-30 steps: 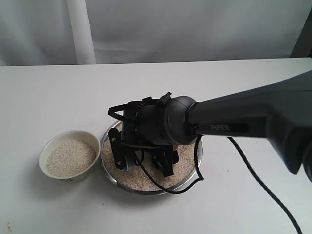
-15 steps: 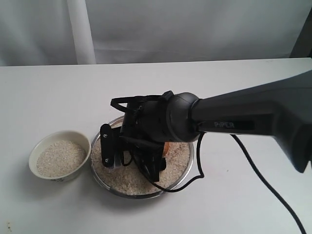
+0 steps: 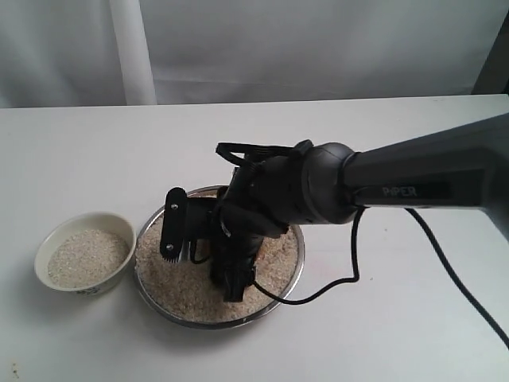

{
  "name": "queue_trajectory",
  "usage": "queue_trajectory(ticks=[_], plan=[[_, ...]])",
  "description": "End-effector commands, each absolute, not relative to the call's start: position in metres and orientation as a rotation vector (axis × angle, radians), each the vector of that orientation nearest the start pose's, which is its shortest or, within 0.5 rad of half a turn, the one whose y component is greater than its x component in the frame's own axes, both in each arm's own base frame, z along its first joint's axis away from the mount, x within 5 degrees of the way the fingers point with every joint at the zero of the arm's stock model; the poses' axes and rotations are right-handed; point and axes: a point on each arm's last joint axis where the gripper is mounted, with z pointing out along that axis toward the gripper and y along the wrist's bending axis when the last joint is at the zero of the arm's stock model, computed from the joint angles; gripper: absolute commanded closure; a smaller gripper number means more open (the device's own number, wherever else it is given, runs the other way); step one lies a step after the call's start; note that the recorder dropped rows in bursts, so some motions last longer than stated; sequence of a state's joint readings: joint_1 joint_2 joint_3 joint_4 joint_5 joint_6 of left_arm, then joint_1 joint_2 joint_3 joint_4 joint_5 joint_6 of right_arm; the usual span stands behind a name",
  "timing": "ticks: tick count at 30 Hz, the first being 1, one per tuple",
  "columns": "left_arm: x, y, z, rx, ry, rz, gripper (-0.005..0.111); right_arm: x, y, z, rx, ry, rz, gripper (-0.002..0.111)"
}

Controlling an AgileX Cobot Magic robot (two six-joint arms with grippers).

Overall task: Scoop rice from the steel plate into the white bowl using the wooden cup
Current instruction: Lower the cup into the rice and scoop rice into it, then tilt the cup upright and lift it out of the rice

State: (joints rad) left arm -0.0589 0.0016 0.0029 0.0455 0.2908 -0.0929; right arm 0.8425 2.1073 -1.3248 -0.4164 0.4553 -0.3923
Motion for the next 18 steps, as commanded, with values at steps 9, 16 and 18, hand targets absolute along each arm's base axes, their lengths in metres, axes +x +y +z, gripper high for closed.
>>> queue_trajectory(ticks=[9,16,18], plan=[[0.055,-0.002,0.187,-0.005,1.769,-0.08,0.107,0.286,0.292,0.117,-1.631,1.887,0.036,0.108],[0.055,-0.002,0.187,-0.005,1.769,-0.08,0.107,0.284,0.287,0.11,-1.541,1.862,0.097,0.108],[0.055,-0.002,0.187,-0.005,1.769,-0.08,0.107,0.283,0.286,0.11,-1.52,1.842,0.112,0.108]])
